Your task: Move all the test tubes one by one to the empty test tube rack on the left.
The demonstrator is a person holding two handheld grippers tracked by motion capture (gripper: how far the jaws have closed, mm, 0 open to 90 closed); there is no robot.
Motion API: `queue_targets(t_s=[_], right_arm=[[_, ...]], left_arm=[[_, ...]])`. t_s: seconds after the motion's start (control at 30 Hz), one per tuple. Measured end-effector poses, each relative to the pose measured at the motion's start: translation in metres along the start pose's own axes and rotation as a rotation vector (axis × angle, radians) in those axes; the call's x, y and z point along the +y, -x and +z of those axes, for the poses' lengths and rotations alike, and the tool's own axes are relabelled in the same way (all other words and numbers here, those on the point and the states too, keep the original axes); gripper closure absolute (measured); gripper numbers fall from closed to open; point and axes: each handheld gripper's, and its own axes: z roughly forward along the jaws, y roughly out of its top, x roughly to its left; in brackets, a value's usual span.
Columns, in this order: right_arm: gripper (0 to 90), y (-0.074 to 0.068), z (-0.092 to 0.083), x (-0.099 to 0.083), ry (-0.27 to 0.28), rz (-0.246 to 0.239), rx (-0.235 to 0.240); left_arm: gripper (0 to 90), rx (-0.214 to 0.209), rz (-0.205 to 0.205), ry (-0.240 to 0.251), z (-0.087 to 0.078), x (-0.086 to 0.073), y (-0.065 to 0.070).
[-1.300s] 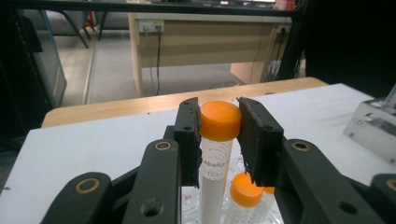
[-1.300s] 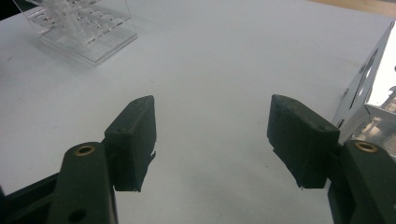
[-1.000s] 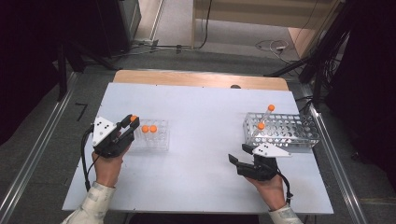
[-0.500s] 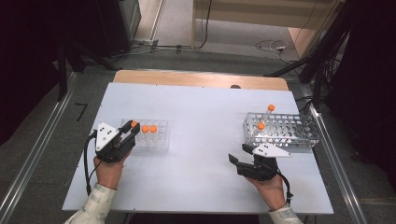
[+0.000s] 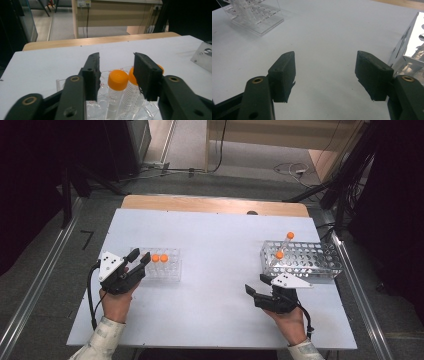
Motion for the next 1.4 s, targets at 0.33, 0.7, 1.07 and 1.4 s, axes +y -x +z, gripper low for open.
queue_targets(t_s=[0.33,0.7,1.07,1.4], right_arm=[[31.3,0.011,-0.005,0.000,0.020,0.024,-0.035],[31.5,0.029,-0.014,0.001,0.052,0.059,-0.106],[32.4,0.049,-0.011,0.004,0.079,0.091,-0.193],[50.0,0.063,0.004,0.008,0.100,0.104,-0.217]], left_arm=[[24.4,0.006,-0.086,0.013,-0.003,-0.004,-0.006],[22.8,0.014,-0.069,0.009,-0.003,-0.007,-0.003],[21.3,0.016,-0.049,-0.006,-0.002,-0.008,0.001],[21.4,0.020,-0.040,-0.004,-0.002,-0.009,0.003]])
